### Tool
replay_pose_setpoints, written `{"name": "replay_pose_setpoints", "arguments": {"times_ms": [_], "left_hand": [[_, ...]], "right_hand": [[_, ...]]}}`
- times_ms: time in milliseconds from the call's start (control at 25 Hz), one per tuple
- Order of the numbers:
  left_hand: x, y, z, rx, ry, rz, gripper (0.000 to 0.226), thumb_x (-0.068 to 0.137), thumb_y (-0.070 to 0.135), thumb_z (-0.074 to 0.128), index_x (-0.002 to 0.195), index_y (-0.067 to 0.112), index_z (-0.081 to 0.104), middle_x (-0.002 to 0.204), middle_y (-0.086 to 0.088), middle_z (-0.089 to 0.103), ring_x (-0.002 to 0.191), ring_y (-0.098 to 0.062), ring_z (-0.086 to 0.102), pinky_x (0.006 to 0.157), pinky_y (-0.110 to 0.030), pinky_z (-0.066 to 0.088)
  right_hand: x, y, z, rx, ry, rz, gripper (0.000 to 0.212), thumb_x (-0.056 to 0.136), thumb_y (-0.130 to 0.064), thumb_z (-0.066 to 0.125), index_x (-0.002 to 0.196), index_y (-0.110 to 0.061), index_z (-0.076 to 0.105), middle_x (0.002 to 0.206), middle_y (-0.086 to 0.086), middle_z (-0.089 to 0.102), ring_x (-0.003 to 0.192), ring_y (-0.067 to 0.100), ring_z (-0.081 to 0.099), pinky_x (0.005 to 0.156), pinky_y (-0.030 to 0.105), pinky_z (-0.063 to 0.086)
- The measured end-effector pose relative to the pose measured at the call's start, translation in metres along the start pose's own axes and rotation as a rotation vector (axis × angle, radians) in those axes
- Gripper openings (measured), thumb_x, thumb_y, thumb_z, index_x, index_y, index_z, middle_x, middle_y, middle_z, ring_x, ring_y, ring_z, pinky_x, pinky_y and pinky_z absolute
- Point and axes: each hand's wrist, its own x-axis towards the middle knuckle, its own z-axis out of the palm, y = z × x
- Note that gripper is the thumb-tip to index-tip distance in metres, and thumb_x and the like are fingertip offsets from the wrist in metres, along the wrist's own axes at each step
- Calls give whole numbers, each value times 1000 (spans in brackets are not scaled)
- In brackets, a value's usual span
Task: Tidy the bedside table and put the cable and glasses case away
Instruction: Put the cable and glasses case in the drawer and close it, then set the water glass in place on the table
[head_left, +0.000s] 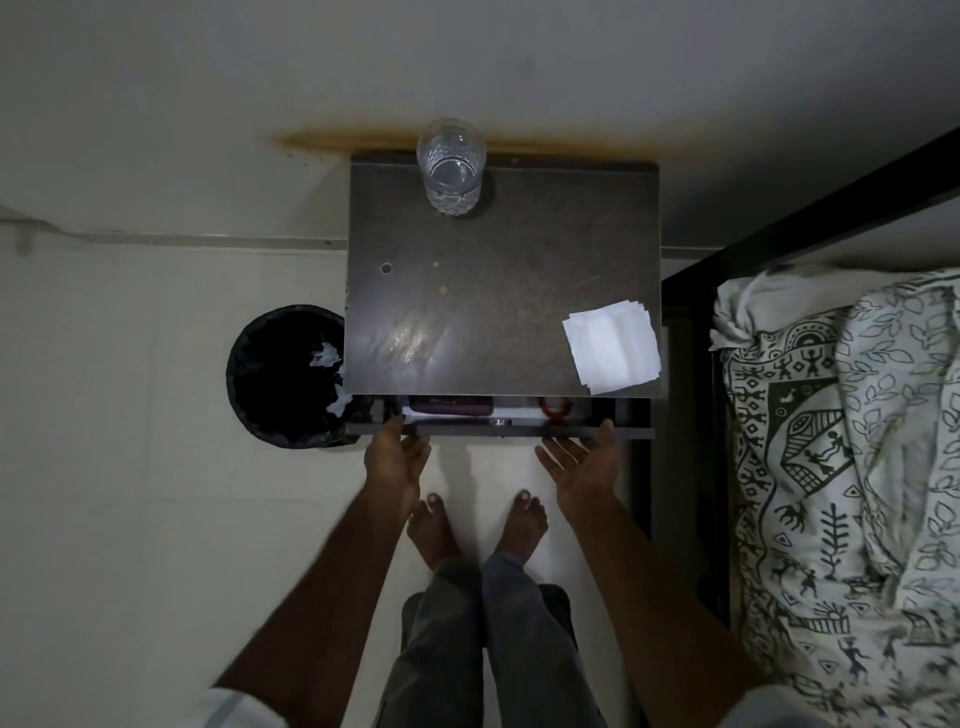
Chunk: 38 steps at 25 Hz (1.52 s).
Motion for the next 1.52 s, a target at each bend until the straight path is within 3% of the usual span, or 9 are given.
{"name": "replay_pose_setpoints", "arguments": {"times_ms": [280,440,600,680,800,920,1040,1200,1520], "left_hand": [[20,31,29,-7,-119,26,14,95,18,52,90,8,60,88,-9,63,86,-21,63,88,-30,52],[26,35,23,305,-98,59,13,94,10,47,90,3,58,85,-13,59,80,-25,60,74,-31,51],[27,33,21,1013,95,721,21,81,16,61,74,-3,57,77,-19,61,70,-32,60,65,-34,46],[23,35,32,1101,71,962,19,78,12,67,84,-1,55,92,-19,57,81,-27,56,71,-31,43],[28,51,64,1341,-22,1235,37,81,19,68,108,2,50,116,-16,50,104,-27,51,89,-36,46],[43,70,93,1755,-103,1163,82,85,49,59,147,7,24,157,-19,20,146,-43,18,116,-52,28],[62,83,118,1904,-126,1099,97,89,66,42,155,17,-9,163,-14,-17,149,-40,-15,120,-58,8],[84,84,129,1968,-81,1068,101,81,82,17,151,22,-25,158,-10,-34,144,-36,-33,116,-61,-13],[87,84,127,1983,-90,1056,101,77,84,8,148,24,-30,154,-9,-42,140,-35,-39,114,-63,-14]], "right_hand": [[13,-38,37,-12,-118,4,50,99,-50,42,132,-13,49,129,15,57,123,36,57,93,52,50],[15,-39,41,-166,-97,61,48,101,-44,42,134,-8,48,129,16,59,117,35,61,88,49,52],[6,-31,56,-720,-34,136,33,95,-34,55,102,-3,61,89,12,62,71,26,64,67,34,49],[6,-28,76,-1016,-69,-56,25,91,-23,57,96,0,65,77,11,63,63,25,62,63,33,48],[12,-34,121,-1416,-164,-704,18,89,-21,58,90,-4,64,85,13,68,80,30,66,76,35,53],[17,-54,176,-1279,-283,-852,33,83,-31,67,110,-16,56,106,7,65,96,23,64,86,43,55],[36,-71,227,-1285,-371,-956,72,76,-45,71,135,-25,35,135,5,51,122,24,54,97,49,51],[51,-88,280,-1144,-397,-1166,103,64,-50,82,146,-33,21,148,0,34,133,25,43,105,51,45],[61,-79,311,-1040,-428,-1211,96,62,-46,84,141,-28,32,136,-3,52,121,18,54,91,44,56]]}}
